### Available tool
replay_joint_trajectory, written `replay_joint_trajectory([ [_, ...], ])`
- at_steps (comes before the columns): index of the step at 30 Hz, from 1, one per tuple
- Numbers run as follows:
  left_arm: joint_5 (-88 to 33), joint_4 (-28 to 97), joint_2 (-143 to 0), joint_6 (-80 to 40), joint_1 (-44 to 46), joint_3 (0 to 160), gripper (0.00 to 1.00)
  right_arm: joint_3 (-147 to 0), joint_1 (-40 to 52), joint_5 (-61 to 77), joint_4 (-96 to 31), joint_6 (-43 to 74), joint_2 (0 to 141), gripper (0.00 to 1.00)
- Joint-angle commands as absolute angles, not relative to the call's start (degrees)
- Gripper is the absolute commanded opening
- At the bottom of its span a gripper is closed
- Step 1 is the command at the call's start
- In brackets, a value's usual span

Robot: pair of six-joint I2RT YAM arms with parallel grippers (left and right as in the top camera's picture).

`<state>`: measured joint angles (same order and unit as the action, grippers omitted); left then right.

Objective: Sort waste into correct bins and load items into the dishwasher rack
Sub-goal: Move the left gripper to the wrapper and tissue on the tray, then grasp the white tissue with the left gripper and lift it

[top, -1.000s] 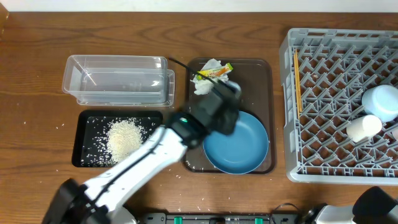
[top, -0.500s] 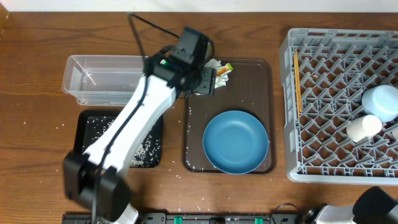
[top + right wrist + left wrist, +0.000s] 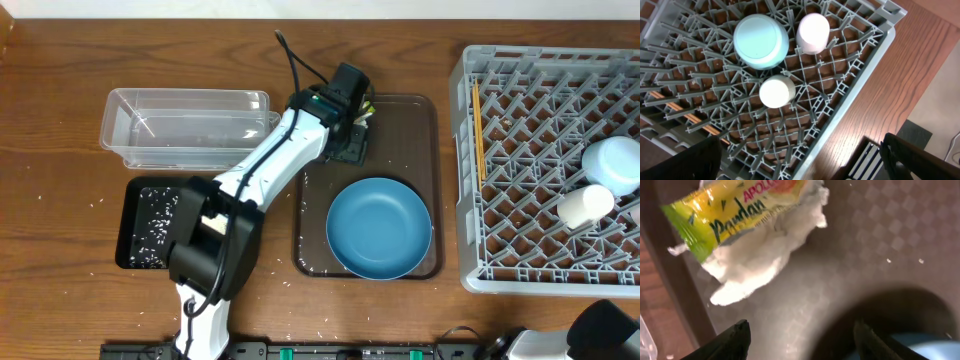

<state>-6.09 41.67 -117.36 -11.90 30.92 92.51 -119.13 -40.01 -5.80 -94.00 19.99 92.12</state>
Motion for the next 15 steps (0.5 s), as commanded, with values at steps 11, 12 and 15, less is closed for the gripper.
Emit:
replay_joint_trajectory([
  [11, -0.34, 35.40, -123.98, -11.07, 30.61, 93.12, 0.69, -119.09, -40.49, -5.76, -94.06, 20.75, 92.16, 0.99],
  [12, -0.34, 35.14, -124.31, -10.90, 30.61, 93.12, 0.69, -119.09, -40.49, -5.76, -94.06, 20.78, 92.16, 0.99],
  [15, 2.11, 33.98, -125.54, -10.52, 30.59, 93.12, 0.69, -119.09, -40.49, -5.76, -94.06, 20.78, 92.16, 0.99],
])
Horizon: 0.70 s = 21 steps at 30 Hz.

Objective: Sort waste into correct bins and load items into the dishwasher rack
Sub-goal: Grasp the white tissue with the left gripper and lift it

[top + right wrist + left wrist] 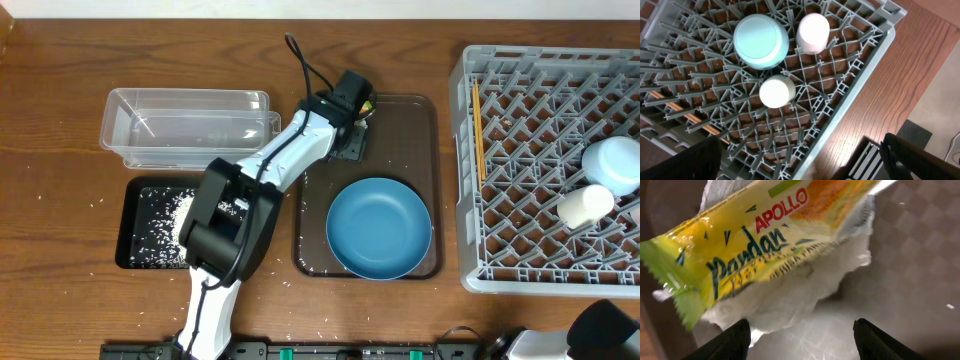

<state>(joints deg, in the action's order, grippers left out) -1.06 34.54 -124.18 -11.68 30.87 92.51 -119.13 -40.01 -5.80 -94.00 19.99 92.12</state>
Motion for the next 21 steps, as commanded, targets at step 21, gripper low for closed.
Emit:
replay_joint_trajectory([
  [21, 8.62, 30.72, -126.23, -10.52, 30.57, 92.05, 0.55, -119.09, -40.49, -5.76, -94.06, 20.78, 92.16, 0.99],
])
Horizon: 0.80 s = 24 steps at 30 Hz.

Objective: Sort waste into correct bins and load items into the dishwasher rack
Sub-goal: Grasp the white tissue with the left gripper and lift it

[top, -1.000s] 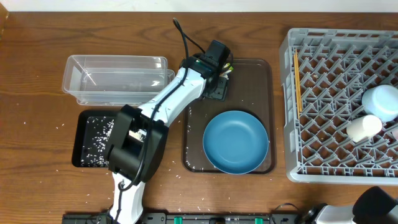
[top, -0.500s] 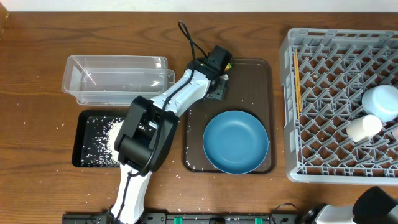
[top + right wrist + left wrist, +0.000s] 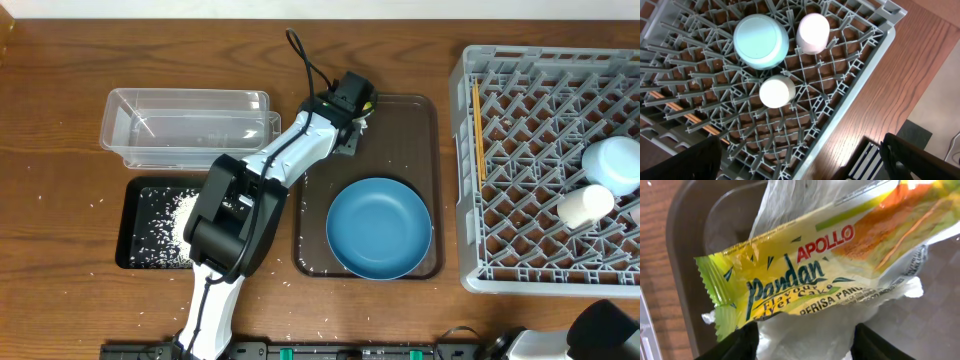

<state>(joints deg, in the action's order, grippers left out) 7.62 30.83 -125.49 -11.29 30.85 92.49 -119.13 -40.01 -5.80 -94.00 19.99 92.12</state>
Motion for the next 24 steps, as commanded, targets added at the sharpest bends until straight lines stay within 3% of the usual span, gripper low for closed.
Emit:
replay_joint_trajectory([
  [1, 8.62, 30.72, -126.26, -10.55, 30.57, 92.03, 0.54, -119.09, -40.49, -5.76, -94.06, 20.78, 92.16, 0.99],
  [5, 8.58, 30.85, -126.26, -10.55, 30.57, 92.03, 0.34, -119.09, -40.49, -5.76, -94.06, 20.75, 92.16, 0.99],
  [9, 8.12, 32.16, -126.21, -10.83, 30.70, 92.05, 0.08, -119.09, -40.49, -5.76, -94.06, 20.75, 92.16, 0.99],
  [24, -1.54, 40.80, -114.98, -15.31, 34.17, 92.07, 0.06, -119.09, -40.49, -5.76, -94.06, 20.75, 92.16, 0.99],
])
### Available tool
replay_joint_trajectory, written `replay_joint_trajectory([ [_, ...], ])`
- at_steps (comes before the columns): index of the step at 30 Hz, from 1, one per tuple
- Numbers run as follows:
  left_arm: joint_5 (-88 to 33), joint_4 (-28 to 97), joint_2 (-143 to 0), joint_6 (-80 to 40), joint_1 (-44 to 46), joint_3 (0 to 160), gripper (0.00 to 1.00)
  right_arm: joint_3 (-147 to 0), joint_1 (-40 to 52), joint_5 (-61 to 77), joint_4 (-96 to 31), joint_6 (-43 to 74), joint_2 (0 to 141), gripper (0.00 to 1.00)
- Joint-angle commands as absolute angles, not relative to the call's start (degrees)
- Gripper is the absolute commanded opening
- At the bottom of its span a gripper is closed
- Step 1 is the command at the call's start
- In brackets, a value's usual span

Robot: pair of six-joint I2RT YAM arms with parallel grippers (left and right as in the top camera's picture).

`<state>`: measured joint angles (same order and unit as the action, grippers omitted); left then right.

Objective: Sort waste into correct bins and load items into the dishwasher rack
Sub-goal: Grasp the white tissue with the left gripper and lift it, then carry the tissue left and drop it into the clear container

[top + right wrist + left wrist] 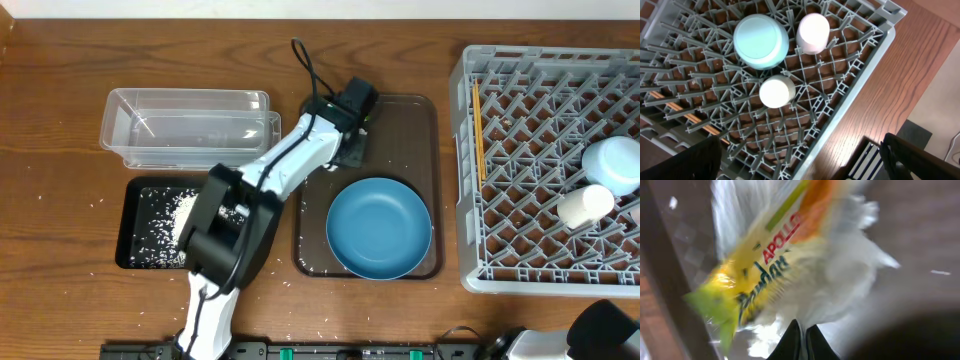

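Note:
A yellow-green "Apollo Pandan" snack wrapper [760, 265] lies on a crumpled white tissue [840, 275] at the far left corner of the brown tray [420, 130]. My left gripper [801, 340] is down on them, its jaws pinched shut on the tissue's edge; the view is blurred. From overhead the left gripper [352, 125] hides both. A blue bowl [378, 228] sits in the tray's near half. My right gripper [810, 160] hangs open over the grey dishwasher rack [540, 170], which holds a light blue cup [761, 41] and two white cups [777, 92].
A clear plastic container [185, 125] stands left of the tray, and a black tray [155, 225] with scattered white grains lies in front of it. An orange stick [477, 130] lies along the rack's left side. Grains dot the wooden table.
My left gripper's jaws stood apart on either side of the tissue; now they are shut on its edge. The wrapper and tissue have tilted in the wrist view. The right arm has not moved.
My left gripper was open above the tray with the wrapper and tissue at the upper left of its view. Then it stood closer over them, then with its open fingers at the tissue. Now it is shut on the tissue. The right gripper stayed still over the rack.

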<state>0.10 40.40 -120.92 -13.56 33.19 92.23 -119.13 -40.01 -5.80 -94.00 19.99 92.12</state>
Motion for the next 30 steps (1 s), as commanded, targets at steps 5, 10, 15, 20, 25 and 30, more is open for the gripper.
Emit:
replay_joint_trajectory([
  [5, -1.52, 40.93, -108.79, -15.29, 35.33, 92.05, 0.06, -119.09, -40.49, -5.76, -94.06, 20.75, 92.16, 0.99],
  [10, -1.52, 41.63, -105.23, -15.29, 35.33, 92.05, 0.06, -119.09, -40.49, -5.76, -94.06, 20.75, 92.16, 0.99],
  [15, 1.39, 41.52, -103.46, -15.22, 35.05, 92.07, 0.06, -119.09, -40.49, -5.76, -94.06, 20.75, 92.16, 0.99],
  [20, 15.86, 41.04, -102.00, -15.14, 33.06, 92.07, 0.06, -119.09, -40.49, -5.76, -94.06, 20.75, 92.16, 0.99],
  [25, 19.18, 40.42, -101.14, -18.11, 27.07, 92.07, 0.06, -119.09, -40.49, -5.76, -94.06, 20.78, 92.16, 0.99],
  [30, 19.09, 41.15, -101.14, -25.43, 19.49, 92.05, 0.06, -119.09, -40.49, -5.76, -94.06, 20.75, 92.16, 0.99],
])
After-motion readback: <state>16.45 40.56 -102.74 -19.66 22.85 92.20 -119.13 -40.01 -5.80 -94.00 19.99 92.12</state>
